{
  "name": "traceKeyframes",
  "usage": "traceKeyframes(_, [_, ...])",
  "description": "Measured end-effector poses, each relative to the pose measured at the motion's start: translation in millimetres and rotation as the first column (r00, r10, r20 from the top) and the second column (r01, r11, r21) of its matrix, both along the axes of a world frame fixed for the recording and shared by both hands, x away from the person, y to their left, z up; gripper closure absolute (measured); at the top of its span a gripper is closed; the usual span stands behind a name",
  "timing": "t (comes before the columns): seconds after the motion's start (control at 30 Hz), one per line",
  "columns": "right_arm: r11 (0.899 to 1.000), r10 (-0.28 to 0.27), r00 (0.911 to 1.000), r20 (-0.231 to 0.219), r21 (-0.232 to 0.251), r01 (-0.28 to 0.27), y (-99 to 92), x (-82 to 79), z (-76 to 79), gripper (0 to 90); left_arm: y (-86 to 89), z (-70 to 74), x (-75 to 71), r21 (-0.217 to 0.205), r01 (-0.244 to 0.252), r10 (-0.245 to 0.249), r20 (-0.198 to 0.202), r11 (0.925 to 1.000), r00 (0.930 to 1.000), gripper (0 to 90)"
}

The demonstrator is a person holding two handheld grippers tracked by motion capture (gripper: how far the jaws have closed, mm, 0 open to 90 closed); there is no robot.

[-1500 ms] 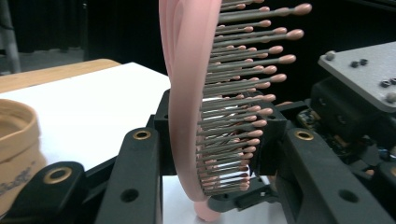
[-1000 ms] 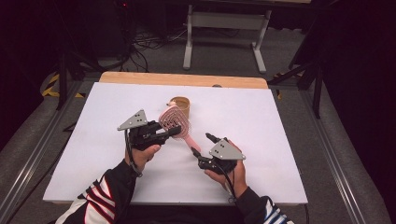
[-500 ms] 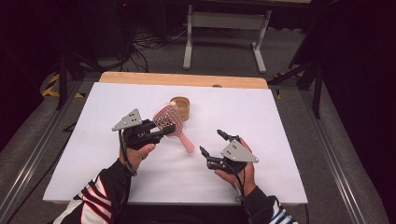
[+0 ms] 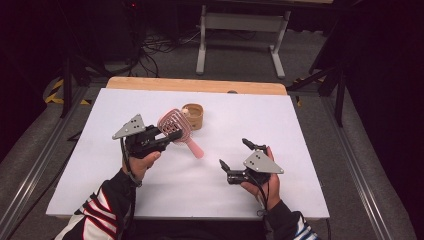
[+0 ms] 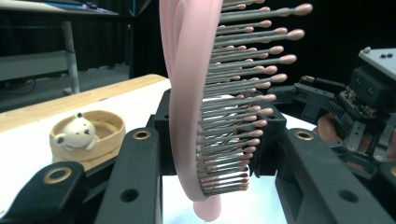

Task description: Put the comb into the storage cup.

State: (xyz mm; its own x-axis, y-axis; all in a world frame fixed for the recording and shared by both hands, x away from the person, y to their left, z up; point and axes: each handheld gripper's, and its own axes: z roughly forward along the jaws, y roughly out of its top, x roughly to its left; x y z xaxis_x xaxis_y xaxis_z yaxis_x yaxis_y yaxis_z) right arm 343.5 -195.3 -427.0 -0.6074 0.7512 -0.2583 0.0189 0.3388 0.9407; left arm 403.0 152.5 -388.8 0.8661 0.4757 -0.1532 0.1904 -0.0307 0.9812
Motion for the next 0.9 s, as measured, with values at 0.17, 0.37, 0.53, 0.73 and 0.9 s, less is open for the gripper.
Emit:
traceKeyframes(0.17, [1.0, -0.016, 0.9999, -0.004, -0.013, 0.016, -6.8, -1.3, -3.6, 4.9, 5.5, 2.5, 1.5, 0.0, -0.004, 0.004, 0.006, 1.0, 1.0, 63.6])
traceKeyframes(0.37, [0.999, -0.042, 0.9991, -0.007, -0.019, 0.042, -16.5, -5.0, -7.0, 4.9, 12.3, 4.0, 3.5, -0.002, -0.021, 0.021, 0.005, 0.9998, 0.9998, 63.6])
traceKeyframes(0.53, [0.998, -0.055, 0.9982, -0.024, -0.029, 0.054, -23.9, -7.0, -12.4, 5.0, 18.1, 6.4, 4.8, -0.015, -0.035, 0.035, 0.008, 0.9993, 0.9993, 63.6])
traceKeyframes(0.73, [0.997, -0.061, 0.9976, -0.034, -0.046, 0.059, -28.3, -9.2, -17.0, 5.2, 28.0, 11.9, 6.2, -0.029, -0.063, 0.063, 0.019, 0.9976, 0.9978, 63.6])
traceKeyframes(0.9, [0.996, -0.073, 0.9965, -0.04, -0.045, 0.071, -30.4, -8.0, -17.6, 5.3, 32.5, 14.5, 9.2, -0.033, -0.08, 0.08, 0.022, 0.9963, 0.9965, 63.6])
